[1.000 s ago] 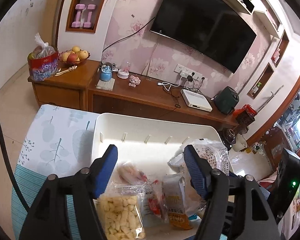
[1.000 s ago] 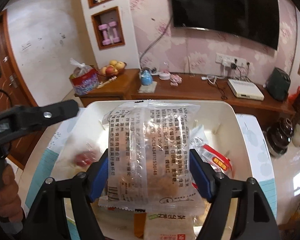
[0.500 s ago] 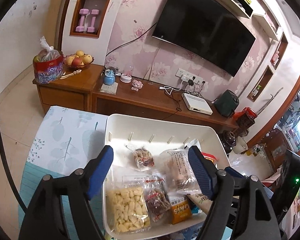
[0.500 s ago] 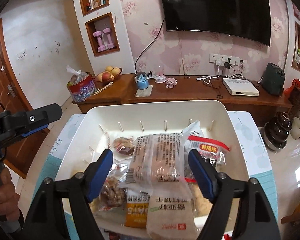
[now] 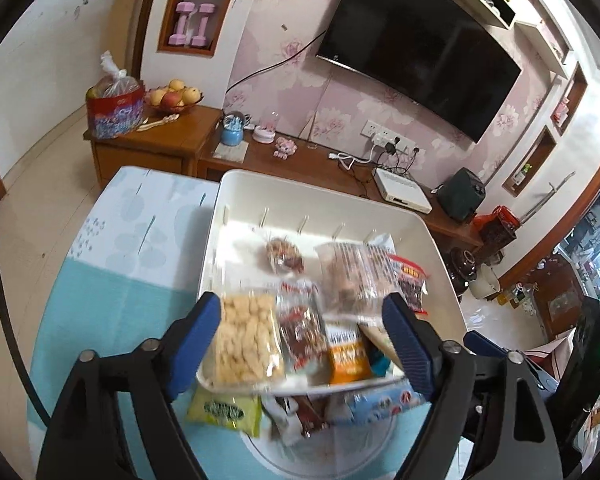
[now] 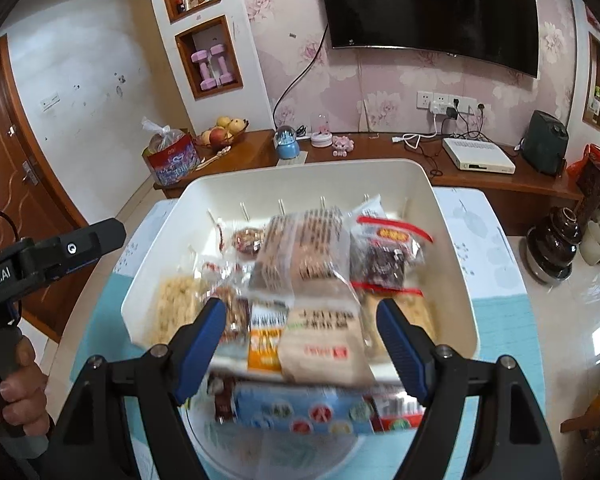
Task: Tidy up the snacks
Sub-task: 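Withdraw both tools toward the biscuit roll and chocolate packet beside the box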
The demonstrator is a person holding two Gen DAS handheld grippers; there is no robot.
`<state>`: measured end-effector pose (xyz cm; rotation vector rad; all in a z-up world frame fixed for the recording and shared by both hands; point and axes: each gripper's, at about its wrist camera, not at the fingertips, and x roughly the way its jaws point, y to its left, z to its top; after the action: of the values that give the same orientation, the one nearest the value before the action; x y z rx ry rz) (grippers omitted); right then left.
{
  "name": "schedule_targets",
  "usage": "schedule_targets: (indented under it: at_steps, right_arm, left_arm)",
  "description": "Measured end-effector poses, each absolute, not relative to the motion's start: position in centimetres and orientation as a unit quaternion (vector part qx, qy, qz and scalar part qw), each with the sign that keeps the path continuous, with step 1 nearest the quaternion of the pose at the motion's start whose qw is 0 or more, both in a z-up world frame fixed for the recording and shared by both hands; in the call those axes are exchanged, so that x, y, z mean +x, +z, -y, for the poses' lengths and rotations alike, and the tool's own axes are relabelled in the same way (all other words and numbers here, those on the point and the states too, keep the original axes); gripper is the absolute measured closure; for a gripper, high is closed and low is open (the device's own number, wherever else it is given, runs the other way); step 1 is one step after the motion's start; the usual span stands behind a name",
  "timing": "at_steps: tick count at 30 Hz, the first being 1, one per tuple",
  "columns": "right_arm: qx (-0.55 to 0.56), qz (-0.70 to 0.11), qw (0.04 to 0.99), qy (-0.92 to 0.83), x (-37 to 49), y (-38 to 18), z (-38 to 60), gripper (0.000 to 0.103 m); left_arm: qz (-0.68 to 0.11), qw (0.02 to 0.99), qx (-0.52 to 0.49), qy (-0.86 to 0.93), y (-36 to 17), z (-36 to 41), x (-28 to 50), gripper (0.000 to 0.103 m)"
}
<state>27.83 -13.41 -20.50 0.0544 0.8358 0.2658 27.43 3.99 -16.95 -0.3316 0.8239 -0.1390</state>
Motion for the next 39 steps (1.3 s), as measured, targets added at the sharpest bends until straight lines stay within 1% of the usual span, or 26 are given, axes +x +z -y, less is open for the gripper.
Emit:
schedule_targets:
  at_steps: [15,23,30,39]
  right_arm:
    - [0.009,-0.430,0.882,0.191,24.7,-19.6,18.5,0.025]
    - [-0.001,-0.427,0.873,0.238,23.4,-19.6,21.0,0.025]
    - [-0.043,-0.417,0.870,0.261,22.2,-20.6,21.9,0.025]
    - [-0.094,-0.418,0.859,0.280,22.7,-22.8,22.5,0.025]
  left_arm:
    - [-0.420,0.891,-0.176,-0.005,-16.1,1.2,21.2,0.019]
    - [-0.425,0.882,-0.201,0.024,-16.9,2.0,20.0,0.019]
    - [-0.435,0.874,-0.209,0.062,-18.6,1.4,19.3,0.019]
    - [-0.460,0.856,-0.210,0.106,-21.9,0.0,19.2,0.019]
